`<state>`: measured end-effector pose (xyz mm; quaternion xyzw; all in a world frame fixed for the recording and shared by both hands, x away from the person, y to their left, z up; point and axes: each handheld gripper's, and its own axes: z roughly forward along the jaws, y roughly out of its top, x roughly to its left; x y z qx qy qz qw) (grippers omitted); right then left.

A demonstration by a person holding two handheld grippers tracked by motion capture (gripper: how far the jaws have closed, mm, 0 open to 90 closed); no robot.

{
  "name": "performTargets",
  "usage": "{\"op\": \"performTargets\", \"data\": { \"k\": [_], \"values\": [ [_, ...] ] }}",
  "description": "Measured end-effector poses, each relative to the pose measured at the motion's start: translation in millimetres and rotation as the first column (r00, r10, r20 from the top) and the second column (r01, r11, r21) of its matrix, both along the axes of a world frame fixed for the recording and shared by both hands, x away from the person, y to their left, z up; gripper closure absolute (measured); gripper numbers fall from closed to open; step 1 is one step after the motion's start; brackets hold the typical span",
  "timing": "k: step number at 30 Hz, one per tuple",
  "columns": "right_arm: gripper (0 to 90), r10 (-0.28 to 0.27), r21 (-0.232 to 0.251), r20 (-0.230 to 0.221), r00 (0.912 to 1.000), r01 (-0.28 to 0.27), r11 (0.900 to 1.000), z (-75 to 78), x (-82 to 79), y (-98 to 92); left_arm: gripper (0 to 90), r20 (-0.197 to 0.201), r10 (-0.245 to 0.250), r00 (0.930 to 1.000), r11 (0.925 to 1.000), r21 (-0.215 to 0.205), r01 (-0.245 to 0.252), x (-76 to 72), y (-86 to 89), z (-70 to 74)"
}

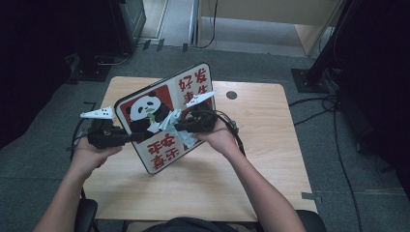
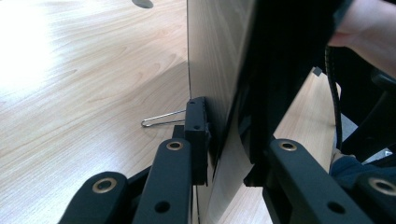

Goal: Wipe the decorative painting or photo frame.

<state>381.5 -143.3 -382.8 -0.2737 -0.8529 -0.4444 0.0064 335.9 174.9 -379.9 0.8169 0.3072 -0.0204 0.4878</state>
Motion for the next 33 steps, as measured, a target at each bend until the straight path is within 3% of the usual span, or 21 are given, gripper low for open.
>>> {"op": "performTargets", "data": {
  "k": [11,20,33],
  "values": [
    [79.4,-0.006,-0.024,-0.028,0.9996,0.005,1.000,-24.0,-5.9,-3.6,77.1,0.003,0.002,1.0000,1.0000,0.002,-0.002,-0.5,-0.4,0.1],
    [79.4,-0.010,-0.010,-0.044,0.9990,0.010,1.000,-45.5,-8.6,-9.4,77.2,0.004,0.001,1.0000,1.0000,0.002,-0.001,-0.4,-0.4,0.1],
    [79.4,-0.024,-0.063,-0.096,0.9951,0.018,0.998,-77.0,-16.2,-13.9,77.0,0.003,-0.002,1.0000,1.0000,0.001,0.002,-0.4,-0.5,0.0]
  ]
}}
